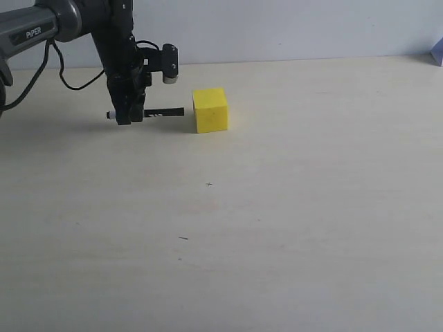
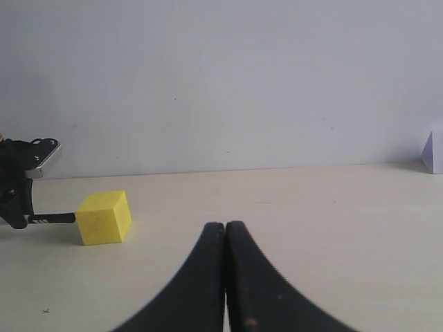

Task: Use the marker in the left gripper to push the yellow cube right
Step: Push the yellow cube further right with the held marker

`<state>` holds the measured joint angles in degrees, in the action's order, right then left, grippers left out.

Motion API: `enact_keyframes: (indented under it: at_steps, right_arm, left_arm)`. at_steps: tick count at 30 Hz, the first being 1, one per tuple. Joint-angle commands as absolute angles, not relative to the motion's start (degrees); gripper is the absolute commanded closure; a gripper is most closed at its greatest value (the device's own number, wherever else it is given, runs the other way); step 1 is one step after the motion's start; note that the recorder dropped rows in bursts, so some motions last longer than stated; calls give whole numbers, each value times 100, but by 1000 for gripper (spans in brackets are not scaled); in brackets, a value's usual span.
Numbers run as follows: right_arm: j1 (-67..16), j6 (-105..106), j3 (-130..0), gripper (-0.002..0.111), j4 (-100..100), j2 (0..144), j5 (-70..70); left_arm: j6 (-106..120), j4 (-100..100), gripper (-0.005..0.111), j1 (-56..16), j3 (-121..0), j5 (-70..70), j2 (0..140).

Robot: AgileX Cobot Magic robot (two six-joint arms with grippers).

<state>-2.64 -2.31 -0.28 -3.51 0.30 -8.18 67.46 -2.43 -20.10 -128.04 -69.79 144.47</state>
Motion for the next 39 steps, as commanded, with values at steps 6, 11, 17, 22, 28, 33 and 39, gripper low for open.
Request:
enact_keyframes:
  at_steps: [6, 11, 17, 22, 28, 33, 39]
  right_arm:
    - [-269, -222, 0, 108, -349, 0, -770]
    - [-269, -222, 0, 108, -349, 0, -770]
    - [-269, -222, 0, 108, -349, 0, -770]
    - [-269, -222, 0, 108, -349, 0, -770]
    - [-269, -222, 0, 108, -349, 0, -770]
    - [-269, -222, 0, 108, -349, 0, -770]
    - [-269, -222, 0, 108, -349, 0, -770]
  left_arm:
    - [6726, 89, 107, -2347, -12913, -6519, 14449]
    - [6726, 89, 107, -2496, -13077, -6411, 14473]
    - [6525, -181, 107, -2388, -13074, -5890, 14473]
    - [6466, -266, 107, -2333, -13074, -6201, 14486]
    - [6417, -725, 107, -2343, -13063, -6285, 14514]
    - [6299, -1020, 107, -2622, -13063, -5952, 14640]
    - [6216, -849, 107, -2742, -13063, -5794, 14640]
